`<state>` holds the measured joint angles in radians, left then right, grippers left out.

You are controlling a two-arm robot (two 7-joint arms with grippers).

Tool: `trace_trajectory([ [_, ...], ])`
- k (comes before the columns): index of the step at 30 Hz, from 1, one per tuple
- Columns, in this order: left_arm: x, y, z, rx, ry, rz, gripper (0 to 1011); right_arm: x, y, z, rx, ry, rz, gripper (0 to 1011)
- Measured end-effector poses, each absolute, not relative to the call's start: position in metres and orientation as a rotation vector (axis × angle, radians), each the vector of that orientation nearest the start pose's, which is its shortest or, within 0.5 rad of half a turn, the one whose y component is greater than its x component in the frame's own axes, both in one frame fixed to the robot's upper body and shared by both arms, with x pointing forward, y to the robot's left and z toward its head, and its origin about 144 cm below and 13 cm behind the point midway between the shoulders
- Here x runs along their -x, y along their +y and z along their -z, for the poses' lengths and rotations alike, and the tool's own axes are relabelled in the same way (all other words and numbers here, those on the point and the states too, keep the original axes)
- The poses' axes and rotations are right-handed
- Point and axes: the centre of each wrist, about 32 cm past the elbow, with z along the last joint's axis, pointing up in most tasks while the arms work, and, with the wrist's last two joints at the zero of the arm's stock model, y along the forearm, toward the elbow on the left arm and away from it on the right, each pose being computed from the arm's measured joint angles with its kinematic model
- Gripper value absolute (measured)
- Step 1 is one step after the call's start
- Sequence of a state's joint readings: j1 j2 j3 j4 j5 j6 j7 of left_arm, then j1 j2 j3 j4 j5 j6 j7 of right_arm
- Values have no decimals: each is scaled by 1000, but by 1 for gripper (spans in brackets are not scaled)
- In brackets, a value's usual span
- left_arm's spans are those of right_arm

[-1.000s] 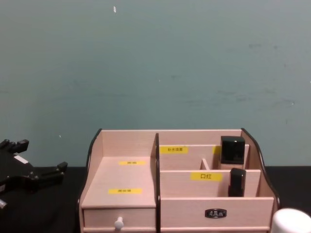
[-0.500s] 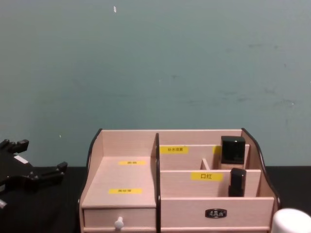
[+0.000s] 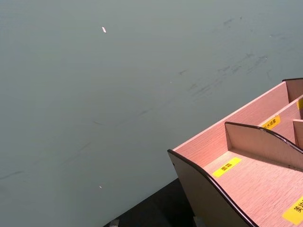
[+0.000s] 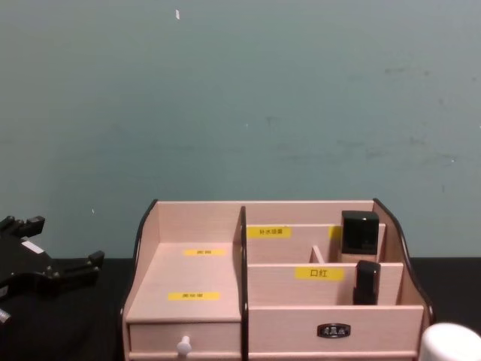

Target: Pick up the facial cleanser and watermelon frost from the table and place them into the tiered storage box.

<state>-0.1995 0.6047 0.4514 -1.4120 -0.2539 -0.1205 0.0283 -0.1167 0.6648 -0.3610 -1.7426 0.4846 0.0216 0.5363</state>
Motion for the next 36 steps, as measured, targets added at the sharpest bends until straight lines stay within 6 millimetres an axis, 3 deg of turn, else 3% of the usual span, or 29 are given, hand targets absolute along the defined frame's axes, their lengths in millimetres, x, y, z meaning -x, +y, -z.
trace_trajectory([
  [4, -489, 310, -1140, -304, -285, -1248, 1010, -402, -288, -1144, 206, 103, 628, 604],
  [20, -489, 310, -1140, -304, -285, -1248, 1010, -404, -285, -1147, 172, 93, 611, 604],
  [29, -489, 310, -1140, -305, -285, -1248, 1010, -422, -268, -1176, 115, 11, 591, 604],
  [36, -489, 310, -1140, -304, -285, -1248, 1010, -455, -256, -1203, 57, -74, 616, 604],
])
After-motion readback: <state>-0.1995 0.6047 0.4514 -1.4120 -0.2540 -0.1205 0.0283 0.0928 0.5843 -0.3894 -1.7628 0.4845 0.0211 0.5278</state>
